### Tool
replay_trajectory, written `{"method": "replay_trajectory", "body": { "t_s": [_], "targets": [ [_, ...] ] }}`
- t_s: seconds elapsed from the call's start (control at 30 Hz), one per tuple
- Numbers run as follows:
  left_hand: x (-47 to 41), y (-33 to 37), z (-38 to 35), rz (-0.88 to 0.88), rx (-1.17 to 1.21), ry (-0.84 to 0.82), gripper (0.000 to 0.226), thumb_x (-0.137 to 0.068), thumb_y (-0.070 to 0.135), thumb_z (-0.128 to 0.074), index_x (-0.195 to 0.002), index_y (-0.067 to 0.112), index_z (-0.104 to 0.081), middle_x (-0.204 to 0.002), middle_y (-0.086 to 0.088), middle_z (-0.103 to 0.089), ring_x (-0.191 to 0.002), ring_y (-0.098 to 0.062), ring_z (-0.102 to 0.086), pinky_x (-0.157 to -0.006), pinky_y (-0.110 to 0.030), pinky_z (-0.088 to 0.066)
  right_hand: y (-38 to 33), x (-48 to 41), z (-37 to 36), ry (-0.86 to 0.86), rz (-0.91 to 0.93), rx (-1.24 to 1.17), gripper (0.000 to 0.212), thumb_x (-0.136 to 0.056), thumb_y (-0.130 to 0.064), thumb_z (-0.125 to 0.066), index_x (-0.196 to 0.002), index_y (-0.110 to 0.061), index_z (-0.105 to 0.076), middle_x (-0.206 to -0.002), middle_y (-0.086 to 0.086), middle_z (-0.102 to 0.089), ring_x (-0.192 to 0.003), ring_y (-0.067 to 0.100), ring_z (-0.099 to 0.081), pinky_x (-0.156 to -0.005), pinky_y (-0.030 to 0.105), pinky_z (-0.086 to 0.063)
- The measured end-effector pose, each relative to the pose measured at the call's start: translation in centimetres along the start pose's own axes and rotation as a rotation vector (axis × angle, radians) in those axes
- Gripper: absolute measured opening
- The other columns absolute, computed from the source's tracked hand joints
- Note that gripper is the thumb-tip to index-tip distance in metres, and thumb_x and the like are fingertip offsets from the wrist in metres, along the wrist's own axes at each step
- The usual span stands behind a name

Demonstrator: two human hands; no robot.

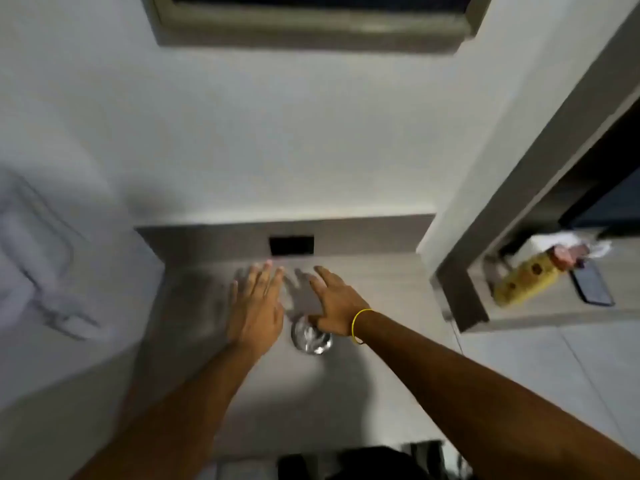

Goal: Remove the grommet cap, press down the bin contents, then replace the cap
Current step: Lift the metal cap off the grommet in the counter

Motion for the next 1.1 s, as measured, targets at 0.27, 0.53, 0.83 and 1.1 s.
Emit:
{"method": "replay_trajectory", "body": {
  "t_s": [0.27,0.53,0.83,1.1],
  "targets": [
    [11.4,-0.3,-14.3,0.142,0.112,-0.386,0.068,-0.095,0.035,-0.042,-0.157,0.009,-0.051,-0.168,-0.015,-0.045,-0.154,-0.038,-0.045,-0.111,-0.068,-0.045,1.6,-1.3,-10.8,-0.211,0.111,0.151,0.124,-0.063,-0.05,-0.084,-0.164,-0.031,-0.015,-0.168,0.01,-0.021,-0.146,0.039,-0.034,-0.099,0.052,-0.054],
    [12.3,0.3,-16.2,0.188,0.131,-0.287,0.066,-0.1,0.034,-0.04,-0.163,0.011,-0.043,-0.174,-0.013,-0.035,-0.161,-0.035,-0.033,-0.122,-0.07,-0.029,1.9,-2.8,-11.7,-0.28,0.172,0.32,0.11,-0.058,-0.035,-0.088,-0.153,-0.025,-0.035,-0.151,0.016,-0.035,-0.137,0.04,-0.041,-0.087,0.045,-0.056],
    [12.5,0.2,-16.2,0.204,0.158,-0.205,0.065,-0.102,0.034,-0.04,-0.163,0.014,-0.044,-0.174,-0.01,-0.036,-0.162,-0.033,-0.032,-0.125,-0.068,-0.026,2.0,-3.4,-11.9,-0.332,0.206,0.308,0.101,-0.058,-0.032,-0.086,-0.146,-0.023,-0.039,-0.143,0.018,-0.038,-0.127,0.042,-0.048,-0.081,0.045,-0.056],
    [12.6,0.2,-16.2,0.197,0.136,-0.184,0.065,-0.102,0.035,-0.041,-0.164,0.014,-0.043,-0.174,-0.011,-0.037,-0.162,-0.033,-0.032,-0.125,-0.068,-0.027,2.2,-3.4,-12.2,-0.316,0.238,0.27,0.102,-0.05,-0.031,-0.091,-0.139,-0.021,-0.043,-0.138,0.017,-0.038,-0.114,0.041,-0.055,-0.077,0.047,-0.062]
  ]
}}
Point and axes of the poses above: each hand's wrist, its own x-axis away from the middle knuckle, its own z-axis out of the back of the hand, y = z × x, the point moved 6 cm from there along -x, towards the middle knuckle
